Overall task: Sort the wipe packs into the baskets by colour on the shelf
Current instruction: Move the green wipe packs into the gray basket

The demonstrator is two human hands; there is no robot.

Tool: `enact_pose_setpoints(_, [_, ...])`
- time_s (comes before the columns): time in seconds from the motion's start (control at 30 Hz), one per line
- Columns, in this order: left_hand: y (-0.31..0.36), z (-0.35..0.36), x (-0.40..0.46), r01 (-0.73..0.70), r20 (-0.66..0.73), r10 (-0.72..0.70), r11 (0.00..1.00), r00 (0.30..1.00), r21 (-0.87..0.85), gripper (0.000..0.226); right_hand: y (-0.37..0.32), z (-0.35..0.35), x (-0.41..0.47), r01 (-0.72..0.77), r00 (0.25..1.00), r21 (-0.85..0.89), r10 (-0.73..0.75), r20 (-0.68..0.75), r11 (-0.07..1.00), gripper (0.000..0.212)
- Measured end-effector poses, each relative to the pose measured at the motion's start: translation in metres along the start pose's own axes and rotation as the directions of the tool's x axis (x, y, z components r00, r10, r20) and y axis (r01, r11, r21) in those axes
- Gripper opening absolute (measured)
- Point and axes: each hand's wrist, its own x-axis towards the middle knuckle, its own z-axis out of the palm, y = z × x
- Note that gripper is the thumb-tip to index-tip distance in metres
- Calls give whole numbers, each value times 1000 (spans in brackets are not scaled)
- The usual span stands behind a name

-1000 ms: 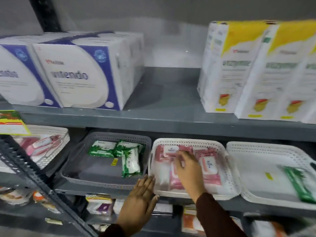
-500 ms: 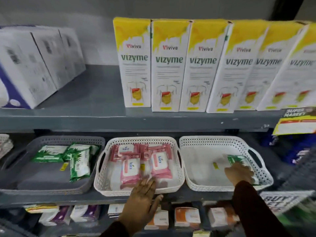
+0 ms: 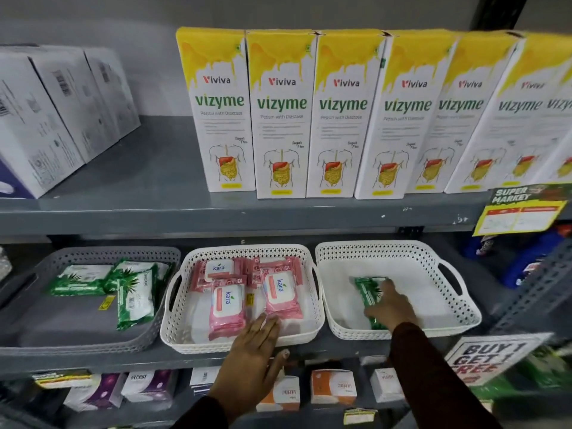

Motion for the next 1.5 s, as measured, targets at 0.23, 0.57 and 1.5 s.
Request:
enact_pose_setpoints(0.23, [-49, -19, -24, -15, 10, 15, 1000, 1000, -12, 57, -50, 3, -51, 295, 915, 246, -198, -352, 923, 58])
enact_pose_setpoints(0.57, [-210, -89, -112, 368, -19, -368, 924, 930, 100, 66, -259, 122, -165, 720, 685, 235, -722, -93, 653, 58])
enact_pose_setpoints(1.5, [-194, -100, -55, 134, -158, -157, 980, 975, -148, 30, -253, 154, -155, 561, 807, 3, -547, -222, 828, 29])
